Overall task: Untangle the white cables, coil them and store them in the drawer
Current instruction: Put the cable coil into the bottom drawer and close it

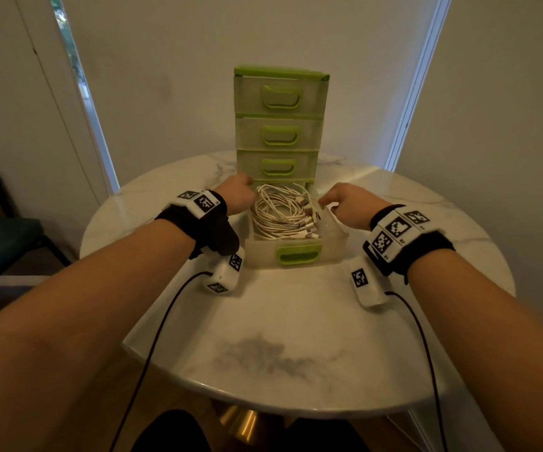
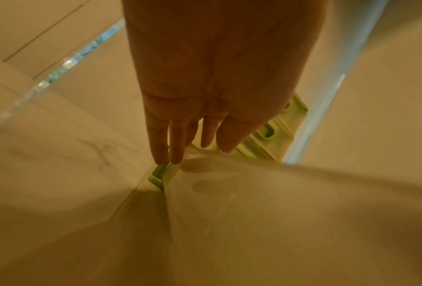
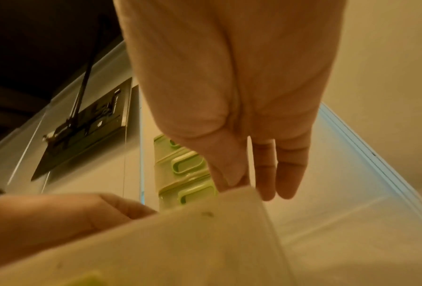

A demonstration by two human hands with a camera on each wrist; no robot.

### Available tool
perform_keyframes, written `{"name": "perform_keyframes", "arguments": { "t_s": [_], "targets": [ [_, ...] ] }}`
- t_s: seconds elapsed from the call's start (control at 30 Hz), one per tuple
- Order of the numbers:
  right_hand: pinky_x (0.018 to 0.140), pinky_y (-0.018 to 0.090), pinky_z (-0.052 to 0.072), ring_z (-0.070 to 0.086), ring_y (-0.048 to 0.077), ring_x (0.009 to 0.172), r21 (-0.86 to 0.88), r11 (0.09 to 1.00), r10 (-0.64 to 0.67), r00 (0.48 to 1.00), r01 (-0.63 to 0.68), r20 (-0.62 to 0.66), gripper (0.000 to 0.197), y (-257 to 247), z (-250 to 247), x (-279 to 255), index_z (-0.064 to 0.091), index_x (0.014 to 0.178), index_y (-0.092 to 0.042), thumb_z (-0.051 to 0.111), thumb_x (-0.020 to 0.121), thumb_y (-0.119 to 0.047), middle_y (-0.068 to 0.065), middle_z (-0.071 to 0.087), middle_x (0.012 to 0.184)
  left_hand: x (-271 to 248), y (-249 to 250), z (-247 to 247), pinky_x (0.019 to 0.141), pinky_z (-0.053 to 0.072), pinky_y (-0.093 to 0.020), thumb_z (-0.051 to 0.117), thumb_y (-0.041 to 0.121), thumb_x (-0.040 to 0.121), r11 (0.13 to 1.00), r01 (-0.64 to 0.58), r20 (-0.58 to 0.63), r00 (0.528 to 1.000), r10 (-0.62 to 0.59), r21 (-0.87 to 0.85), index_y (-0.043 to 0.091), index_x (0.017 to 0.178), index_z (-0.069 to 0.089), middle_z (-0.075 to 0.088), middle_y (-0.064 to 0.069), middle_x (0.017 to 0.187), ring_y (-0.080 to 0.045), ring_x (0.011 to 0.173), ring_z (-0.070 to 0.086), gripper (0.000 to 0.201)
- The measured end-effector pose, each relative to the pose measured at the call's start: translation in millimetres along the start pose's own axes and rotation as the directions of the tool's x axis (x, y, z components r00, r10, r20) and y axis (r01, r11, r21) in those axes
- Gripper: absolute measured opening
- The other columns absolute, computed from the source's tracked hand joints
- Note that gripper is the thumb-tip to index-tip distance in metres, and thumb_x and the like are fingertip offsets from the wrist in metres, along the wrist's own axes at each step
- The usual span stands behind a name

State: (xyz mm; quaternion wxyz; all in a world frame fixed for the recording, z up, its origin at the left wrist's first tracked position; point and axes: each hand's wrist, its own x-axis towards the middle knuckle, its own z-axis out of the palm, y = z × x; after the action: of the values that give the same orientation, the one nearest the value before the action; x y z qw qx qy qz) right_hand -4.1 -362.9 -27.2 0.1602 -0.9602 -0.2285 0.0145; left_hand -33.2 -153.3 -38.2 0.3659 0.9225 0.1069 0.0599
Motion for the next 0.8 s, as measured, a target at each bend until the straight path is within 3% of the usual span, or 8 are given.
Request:
{"name": "perform_keyframes", "arguments": {
  "t_s": [0.07, 0.23, 0.33, 0.4, 0.47, 0.53, 0.63, 0.8],
  "targets": [
    [0.111, 0.035, 0.030, 0.039, 0.029, 0.127, -0.104, 0.994, -0.015, 0.999, 0.020, 0.051, 0.037, -1, 3, 1, 0.062, 0.120, -0.014, 0.043, 0.091, -0.003, 0.008, 0.039, 0.139, -1, 0, 1, 0.101, 0.038, -0.031, 0.054, 0.015, 0.091, 1.000, 0.022, 0.006, 1.000, -0.022, 0.000, 0.004, 0.139, 0.042, 0.045, -0.013, 0.143, -0.030, 0.127, 0.046, 0.050],
    [0.112, 0.039, 0.029, 0.039, 0.033, 0.126, -0.227, 0.974, 0.059, 0.988, -0.025, 0.145, 0.039, -11, 0, -1, 0.055, 0.127, -0.023, 0.036, 0.095, -0.014, 0.010, 0.030, 0.141, 2, 0, -1, 0.092, 0.045, -0.036, 0.054, 0.010, 0.090, 0.996, 0.054, 0.023, 0.998, -0.052, -0.075, 0.004, 0.140, 0.038, 0.048, -0.015, 0.138, -0.032, 0.121, 0.051, 0.053],
    [0.109, 0.038, 0.032, 0.043, 0.029, 0.124, -0.150, 0.989, 0.015, 0.989, 0.008, 0.146, 0.041, -16, -12, -13, 0.049, 0.132, -0.022, 0.049, 0.093, -0.036, 0.009, 0.034, 0.137, 7, -2, -7, 0.090, 0.050, -0.040, 0.056, 0.006, 0.089, 0.987, 0.077, 0.036, 0.997, -0.073, -0.138, 0.008, 0.138, 0.039, 0.051, -0.016, 0.135, -0.034, 0.117, 0.055, 0.053],
    [0.101, 0.033, 0.038, 0.046, 0.020, 0.114, -0.122, 0.988, -0.063, 0.975, 0.091, 0.213, 0.052, -22, -17, -24, 0.051, 0.128, -0.026, 0.059, 0.083, -0.049, 0.002, 0.042, 0.124, 8, -4, -11, 0.095, 0.049, -0.045, 0.063, 0.005, 0.086, 0.968, 0.109, 0.005, 0.994, -0.111, -0.225, 0.011, 0.145, 0.026, 0.041, -0.016, 0.142, -0.035, 0.121, 0.051, 0.070],
    [0.088, 0.027, 0.039, 0.048, 0.014, 0.103, -0.126, 0.980, -0.101, 0.935, 0.152, 0.341, 0.051, -28, -15, -33, 0.055, 0.122, -0.025, 0.067, 0.078, -0.045, -0.005, 0.048, 0.112, 10, -6, -14, 0.102, 0.044, -0.049, 0.071, 0.009, 0.080, 0.966, 0.073, -0.097, 0.990, -0.099, -0.247, 0.013, 0.149, 0.014, 0.028, -0.015, 0.150, -0.036, 0.130, 0.042, 0.089],
    [0.078, 0.024, 0.039, 0.049, 0.014, 0.093, -0.129, 0.974, -0.127, 0.922, 0.185, 0.366, 0.043, -30, -7, -34, 0.059, 0.115, -0.021, 0.074, 0.075, -0.029, -0.005, 0.052, 0.102, 10, -4, -19, 0.108, 0.037, -0.049, 0.072, 0.012, 0.080, 0.957, -0.029, -0.155, 0.988, -0.017, -0.290, 0.014, 0.151, 0.005, 0.019, -0.014, 0.156, -0.033, 0.137, 0.034, 0.098],
    [0.064, 0.019, 0.039, 0.049, 0.015, 0.085, -0.147, 0.965, -0.174, 0.948, 0.218, 0.267, 0.036, -27, -2, -29, 0.064, 0.107, -0.016, 0.073, 0.073, -0.009, -0.003, 0.053, 0.091, 12, 1, -24, 0.109, 0.039, -0.043, 0.065, 0.005, 0.084, 0.920, -0.099, -0.127, 0.990, 0.054, -0.379, 0.016, 0.151, 0.008, 0.025, -0.012, 0.154, -0.029, 0.133, 0.041, 0.088],
    [0.064, 0.016, 0.040, 0.050, 0.013, 0.083, -0.049, 0.971, -0.227, 0.968, 0.233, 0.107, 0.030, -27, -2, -18, 0.068, 0.105, -0.010, 0.067, 0.077, -0.001, -0.001, 0.057, 0.090, 19, 0, -24, 0.091, 0.040, -0.024, 0.055, 0.001, 0.090, 0.910, -0.126, -0.167, 0.984, 0.064, -0.395, 0.009, 0.146, 0.024, 0.038, -0.009, 0.147, -0.025, 0.130, 0.043, 0.065]
  ]
}}
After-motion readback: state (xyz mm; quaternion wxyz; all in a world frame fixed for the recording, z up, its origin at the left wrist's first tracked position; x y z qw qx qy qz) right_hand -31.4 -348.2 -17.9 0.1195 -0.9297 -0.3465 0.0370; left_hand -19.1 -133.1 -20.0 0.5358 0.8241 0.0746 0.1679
